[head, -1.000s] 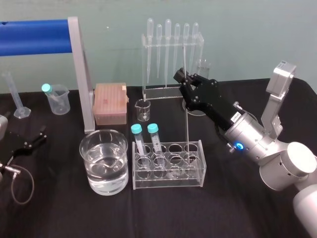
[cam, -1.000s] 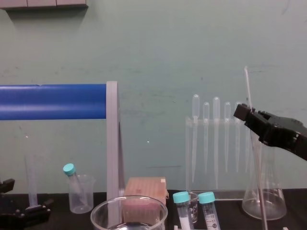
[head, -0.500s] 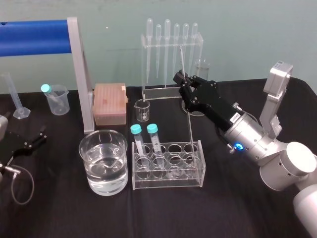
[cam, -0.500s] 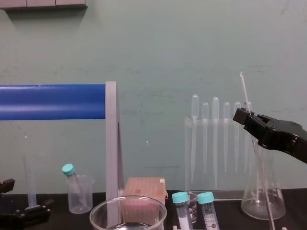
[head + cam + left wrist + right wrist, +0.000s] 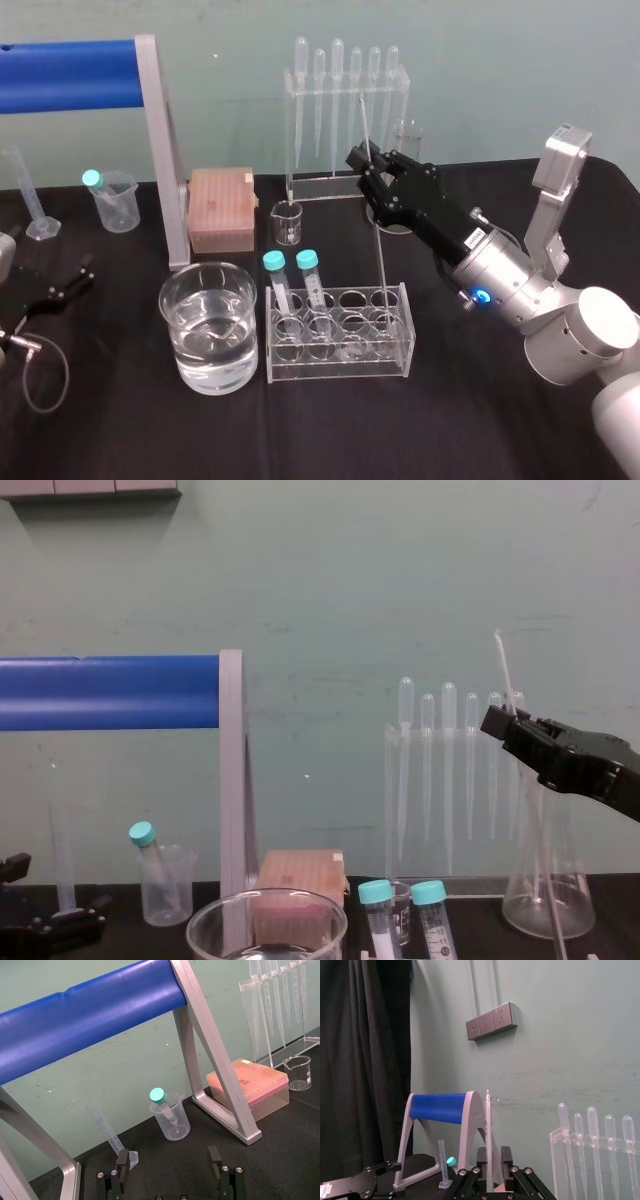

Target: Hold the thermometer with one hand and immerse one end into the beaker, then reinsert it into the test tube rack.

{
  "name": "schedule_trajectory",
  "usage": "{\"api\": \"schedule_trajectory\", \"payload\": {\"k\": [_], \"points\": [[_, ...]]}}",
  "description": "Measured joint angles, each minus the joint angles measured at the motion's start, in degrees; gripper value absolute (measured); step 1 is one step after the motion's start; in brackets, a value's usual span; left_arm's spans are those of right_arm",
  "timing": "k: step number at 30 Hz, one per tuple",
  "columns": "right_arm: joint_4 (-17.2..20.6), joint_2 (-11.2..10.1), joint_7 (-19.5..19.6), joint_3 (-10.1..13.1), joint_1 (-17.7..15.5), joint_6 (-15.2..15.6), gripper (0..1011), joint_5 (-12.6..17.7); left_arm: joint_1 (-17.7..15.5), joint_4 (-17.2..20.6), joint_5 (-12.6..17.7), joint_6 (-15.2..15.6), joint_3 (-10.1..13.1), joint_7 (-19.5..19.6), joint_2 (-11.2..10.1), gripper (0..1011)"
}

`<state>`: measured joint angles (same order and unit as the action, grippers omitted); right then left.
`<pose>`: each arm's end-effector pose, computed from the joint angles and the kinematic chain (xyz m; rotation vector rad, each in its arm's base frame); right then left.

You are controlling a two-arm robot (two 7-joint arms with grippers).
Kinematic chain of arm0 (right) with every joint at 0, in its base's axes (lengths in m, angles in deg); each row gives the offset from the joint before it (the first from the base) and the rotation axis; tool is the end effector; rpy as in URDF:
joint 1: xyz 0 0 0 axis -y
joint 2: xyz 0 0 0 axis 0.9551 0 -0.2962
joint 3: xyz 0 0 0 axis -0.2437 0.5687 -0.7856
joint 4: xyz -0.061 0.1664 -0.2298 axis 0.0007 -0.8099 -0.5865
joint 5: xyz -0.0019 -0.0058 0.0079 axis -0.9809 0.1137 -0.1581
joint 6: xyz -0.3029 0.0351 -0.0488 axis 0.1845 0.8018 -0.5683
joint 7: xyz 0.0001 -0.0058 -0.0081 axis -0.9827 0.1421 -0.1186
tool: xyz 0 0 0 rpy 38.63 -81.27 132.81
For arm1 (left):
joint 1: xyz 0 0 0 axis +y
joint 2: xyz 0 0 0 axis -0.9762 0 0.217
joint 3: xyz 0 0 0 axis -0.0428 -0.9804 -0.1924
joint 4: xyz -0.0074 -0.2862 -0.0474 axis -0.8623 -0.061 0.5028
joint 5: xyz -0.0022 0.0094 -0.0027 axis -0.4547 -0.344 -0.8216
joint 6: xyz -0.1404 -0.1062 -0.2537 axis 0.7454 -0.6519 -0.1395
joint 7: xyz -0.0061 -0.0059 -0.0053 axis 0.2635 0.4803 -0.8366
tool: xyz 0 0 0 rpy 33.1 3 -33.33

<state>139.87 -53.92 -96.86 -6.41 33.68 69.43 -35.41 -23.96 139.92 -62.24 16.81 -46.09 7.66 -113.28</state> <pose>0.4003 -0.0421 -0.2847 0.3414 -0.0946 -0.7973 0.3580 0.0828 -0.3023 0.3045 -0.2850 1.2479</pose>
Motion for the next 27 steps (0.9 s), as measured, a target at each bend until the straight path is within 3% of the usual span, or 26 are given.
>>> {"api": "schedule_trajectory", "payload": {"k": [7, 13, 27], "points": [[0.0, 0.0, 0.0, 0.0, 0.0, 0.0, 362, 0.1, 0.0, 0.0, 0.0, 0.0, 0.0, 0.0, 0.0, 1008], [0.0, 0.0, -0.1, 0.0, 0.0, 0.0, 594, 0.1, 0.0, 0.0, 0.0, 0.0, 0.0, 0.0, 0.0, 1008], [0.0, 0.0, -0.1, 0.0, 0.0, -0.1, 977, 0.1, 0.0, 0.0, 0.0, 0.0, 0.0, 0.0, 0.0, 1008]]}}
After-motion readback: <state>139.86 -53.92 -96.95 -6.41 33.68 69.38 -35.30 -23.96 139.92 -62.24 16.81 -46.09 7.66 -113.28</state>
